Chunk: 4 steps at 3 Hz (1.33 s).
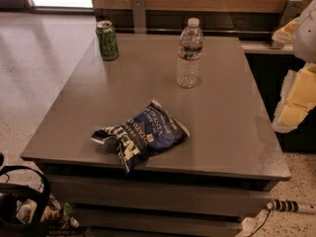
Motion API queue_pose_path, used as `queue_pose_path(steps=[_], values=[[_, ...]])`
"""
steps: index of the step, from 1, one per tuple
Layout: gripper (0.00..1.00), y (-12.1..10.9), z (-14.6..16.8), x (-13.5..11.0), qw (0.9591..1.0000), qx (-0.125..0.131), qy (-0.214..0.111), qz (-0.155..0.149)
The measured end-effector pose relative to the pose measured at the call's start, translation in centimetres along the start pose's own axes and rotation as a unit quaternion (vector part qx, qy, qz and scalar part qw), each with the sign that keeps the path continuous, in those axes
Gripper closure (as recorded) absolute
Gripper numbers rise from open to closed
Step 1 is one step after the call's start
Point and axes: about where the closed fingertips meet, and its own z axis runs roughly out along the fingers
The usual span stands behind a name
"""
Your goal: Pick blue chip bag
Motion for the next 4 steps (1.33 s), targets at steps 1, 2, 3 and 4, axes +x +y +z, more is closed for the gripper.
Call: queue_pose_path(steps=[1,2,3,4], values=[[0.0,0.0,0.0,0.0,1.0,0.0,0.0,0.0],[0.0,1.2,2.7,-2.5,0.9986,-0.031,-0.039,-0.019],[0.0,4.5,9.6,-8.2,0.9869,-0.105,-0.097,-0.074],[0.0,7.3,13.8,-12.4,0.9718,-0.152,-0.128,-0.128]])
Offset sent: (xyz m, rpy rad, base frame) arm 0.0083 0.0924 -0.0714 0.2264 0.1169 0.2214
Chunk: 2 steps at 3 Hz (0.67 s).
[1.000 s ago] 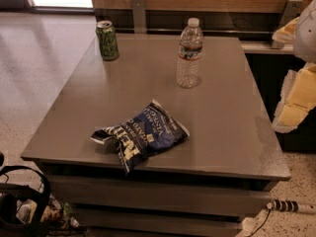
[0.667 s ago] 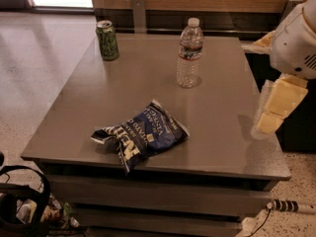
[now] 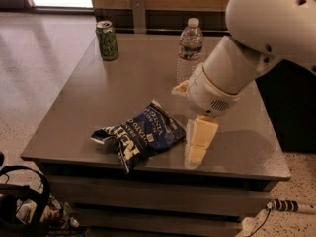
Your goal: Pick blue chip bag
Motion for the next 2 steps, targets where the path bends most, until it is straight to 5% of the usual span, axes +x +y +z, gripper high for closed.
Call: queue_pose_path(steps=[1,2], values=[[0.0,0.1,2.2,-3.4,0.9984,-0.007,-0.009,-0.055],[0.0,-0.2,3.2,-6.5,0.9945,0.014,-0.011,-0.103]])
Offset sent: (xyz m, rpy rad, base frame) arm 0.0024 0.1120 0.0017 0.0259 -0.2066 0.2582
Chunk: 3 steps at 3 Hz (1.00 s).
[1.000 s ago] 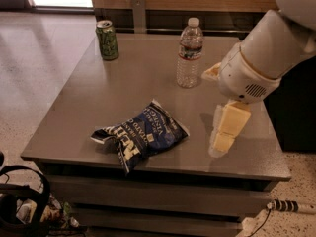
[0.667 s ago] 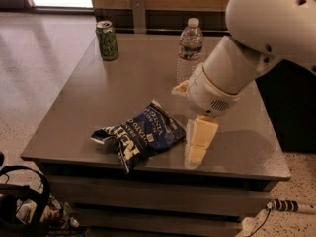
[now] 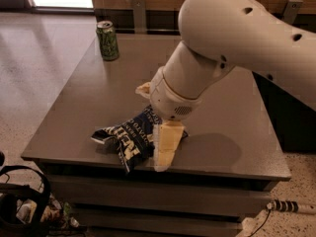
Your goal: Pick blue chip bag
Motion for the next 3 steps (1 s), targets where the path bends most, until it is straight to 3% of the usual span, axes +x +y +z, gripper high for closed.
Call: queue_pose_path(steps=[1,2,3], values=[[0.0,-1.4,1.3,-1.8,0.9994,0.016,-0.004,-0.03],[0.0,-2.5,2.8,-2.1,0.9993,0.013,-0.01,-0.035],[0.18,-3.1,3.4,-0.5,0.9996,0.021,-0.013,-0.014]])
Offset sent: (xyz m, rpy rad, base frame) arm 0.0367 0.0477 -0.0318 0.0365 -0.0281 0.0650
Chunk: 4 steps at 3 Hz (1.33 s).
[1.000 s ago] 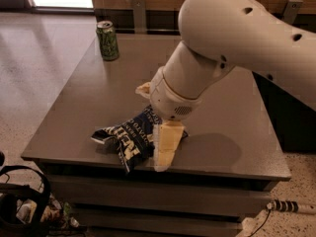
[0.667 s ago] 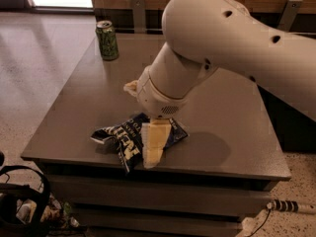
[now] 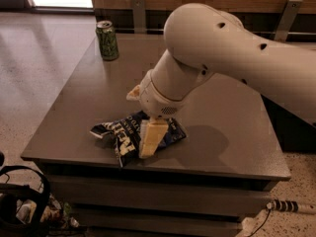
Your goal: Pick blue chip bag
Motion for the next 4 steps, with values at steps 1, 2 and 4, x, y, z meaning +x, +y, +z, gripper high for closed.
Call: queue_pose_path(steps=[1,2,4], values=[[0.41,-0.03,0.02,0.15,1.0,0.002,0.0,0.002],[0.72,0.06,-0.02,-0.02,1.0,0.002,0.001,0.0],[1.0,0.15,-0.08,-0.19,1.0,0.002,0.002,-0.002]])
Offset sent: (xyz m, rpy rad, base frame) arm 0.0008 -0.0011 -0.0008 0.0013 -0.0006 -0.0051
